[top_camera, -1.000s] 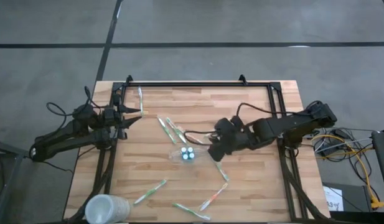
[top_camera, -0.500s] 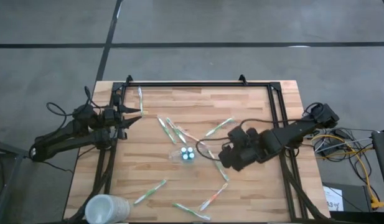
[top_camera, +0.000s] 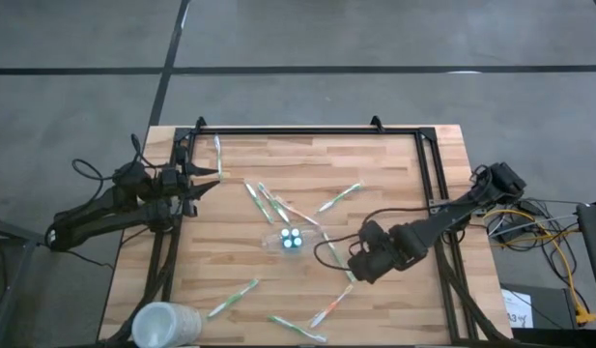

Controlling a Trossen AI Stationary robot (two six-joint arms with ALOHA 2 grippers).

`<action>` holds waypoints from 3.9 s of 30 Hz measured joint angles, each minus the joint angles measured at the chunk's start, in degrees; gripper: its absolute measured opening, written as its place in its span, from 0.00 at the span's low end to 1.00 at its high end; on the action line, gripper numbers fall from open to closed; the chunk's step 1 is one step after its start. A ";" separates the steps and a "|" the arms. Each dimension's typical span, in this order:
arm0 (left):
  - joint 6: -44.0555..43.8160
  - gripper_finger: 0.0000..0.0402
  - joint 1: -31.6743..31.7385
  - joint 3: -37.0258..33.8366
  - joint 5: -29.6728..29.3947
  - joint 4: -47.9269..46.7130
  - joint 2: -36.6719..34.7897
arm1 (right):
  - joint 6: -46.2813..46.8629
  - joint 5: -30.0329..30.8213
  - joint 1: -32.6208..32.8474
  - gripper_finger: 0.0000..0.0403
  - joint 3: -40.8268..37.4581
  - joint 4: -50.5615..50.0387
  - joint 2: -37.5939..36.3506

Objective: Pick & Place toothbrushing station
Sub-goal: Put the green toothbrush into the transparent organizer

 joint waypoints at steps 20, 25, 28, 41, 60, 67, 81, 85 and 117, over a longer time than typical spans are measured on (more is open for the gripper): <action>0.00 0.33 0.01 0.01 0.00 0.00 0.00 | -3.00 -4.61 1.37 0.51 -18.64 34.98 -0.02; 0.02 0.33 -0.01 0.00 -0.02 0.00 0.00 | -3.41 -4.75 1.37 0.51 -18.70 35.93 -0.02; 0.01 0.33 0.01 0.01 -0.01 0.00 0.00 | -3.43 -4.72 1.52 0.51 -18.48 36.39 0.61; 0.01 0.33 -0.01 0.01 -0.02 0.00 0.00 | -3.12 -7.44 2.22 0.51 -18.60 41.81 6.99; 0.01 0.33 -0.01 0.01 0.00 0.00 0.00 | -1.49 -5.34 2.21 0.51 -18.47 42.45 6.37; 0.00 0.33 -0.01 0.01 0.00 0.00 0.00 | -1.49 -4.29 2.24 0.51 -18.31 42.01 6.29; 0.00 0.33 -0.01 0.01 -0.02 0.00 0.00 | 1.44 -6.02 2.22 0.50 -18.44 41.01 7.91; 0.00 0.33 -0.01 0.01 0.00 0.00 0.00 | 1.51 -6.02 2.22 0.46 -18.44 40.79 7.98; 0.01 0.33 -0.01 0.01 -0.01 0.00 0.00 | -3.76 1.57 2.30 0.03 -18.51 39.88 6.07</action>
